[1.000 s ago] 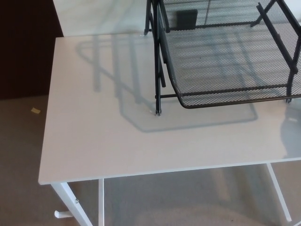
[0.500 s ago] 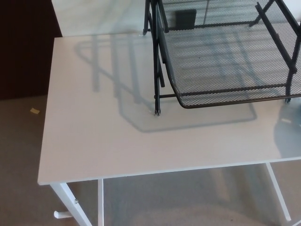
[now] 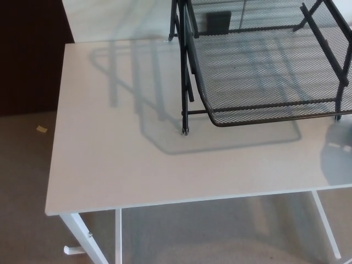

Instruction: The robot walks towards a desk on which a file tray is kept in the middle and a cube is kept to its right. The robot lifts the cube using its right hand and places it on the file tray.

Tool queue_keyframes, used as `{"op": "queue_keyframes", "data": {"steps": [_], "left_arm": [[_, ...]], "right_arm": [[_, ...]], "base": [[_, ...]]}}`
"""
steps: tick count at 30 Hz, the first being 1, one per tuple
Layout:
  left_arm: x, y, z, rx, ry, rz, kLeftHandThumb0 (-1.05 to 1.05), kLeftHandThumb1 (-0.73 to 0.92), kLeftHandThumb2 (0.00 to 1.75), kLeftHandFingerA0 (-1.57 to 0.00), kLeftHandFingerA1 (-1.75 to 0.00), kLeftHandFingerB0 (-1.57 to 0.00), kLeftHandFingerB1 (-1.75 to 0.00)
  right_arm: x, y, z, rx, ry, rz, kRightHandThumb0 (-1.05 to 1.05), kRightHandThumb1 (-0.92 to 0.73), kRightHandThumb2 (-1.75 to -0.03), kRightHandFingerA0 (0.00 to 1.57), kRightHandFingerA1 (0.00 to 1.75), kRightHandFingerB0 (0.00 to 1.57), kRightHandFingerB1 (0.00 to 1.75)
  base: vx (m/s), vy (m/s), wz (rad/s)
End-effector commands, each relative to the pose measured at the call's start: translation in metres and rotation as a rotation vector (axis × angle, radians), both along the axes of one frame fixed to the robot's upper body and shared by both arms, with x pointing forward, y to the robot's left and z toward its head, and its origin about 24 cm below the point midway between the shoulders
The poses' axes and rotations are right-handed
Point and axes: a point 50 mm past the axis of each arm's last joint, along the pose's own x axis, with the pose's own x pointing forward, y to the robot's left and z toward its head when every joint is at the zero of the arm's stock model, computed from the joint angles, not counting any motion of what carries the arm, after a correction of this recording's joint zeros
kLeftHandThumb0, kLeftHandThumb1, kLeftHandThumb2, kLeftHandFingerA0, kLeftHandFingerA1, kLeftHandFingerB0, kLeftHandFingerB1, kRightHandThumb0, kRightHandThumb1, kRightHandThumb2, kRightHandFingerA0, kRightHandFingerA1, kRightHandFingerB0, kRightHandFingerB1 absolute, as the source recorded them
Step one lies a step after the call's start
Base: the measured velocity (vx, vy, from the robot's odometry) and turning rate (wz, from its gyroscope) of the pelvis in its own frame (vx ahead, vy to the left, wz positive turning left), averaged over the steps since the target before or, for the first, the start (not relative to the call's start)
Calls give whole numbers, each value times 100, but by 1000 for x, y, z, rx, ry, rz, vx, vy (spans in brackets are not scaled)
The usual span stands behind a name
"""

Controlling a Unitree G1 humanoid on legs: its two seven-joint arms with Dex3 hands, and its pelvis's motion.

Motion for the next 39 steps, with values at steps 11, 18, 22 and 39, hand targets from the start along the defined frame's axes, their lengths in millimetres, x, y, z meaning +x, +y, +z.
{"op": "queue_keyframes", "data": {"steps": [11,18,22,39], "left_arm": [[-5,9,13,55,-5,-34,-103,66,109,-52,-88,-32,-75],[-4,12,16,68,-4,-38,-101,91,75,-49,-93,-32,-81],[-5,12,16,68,-4,-31,-103,91,71,-53,-96,-31,-81],[-8,14,19,76,11,-57,-103,92,74,-50,-98,-30,-82]], "right_arm": [[-42,-29,-35,96,289,-57,-22,-79,-67,76,156,69,123],[-36,-28,-20,78,247,-7,-23,-78,-70,75,156,70,115],[-31,-27,-12,63,172,11,-23,-72,-69,84,157,77,127],[-7,-24,32,22,48,79,-21,-66,-79,93,157,85,123]], "base": [[0,0,0],[0,0,0],[0,0,0],[0,0,0]]}}
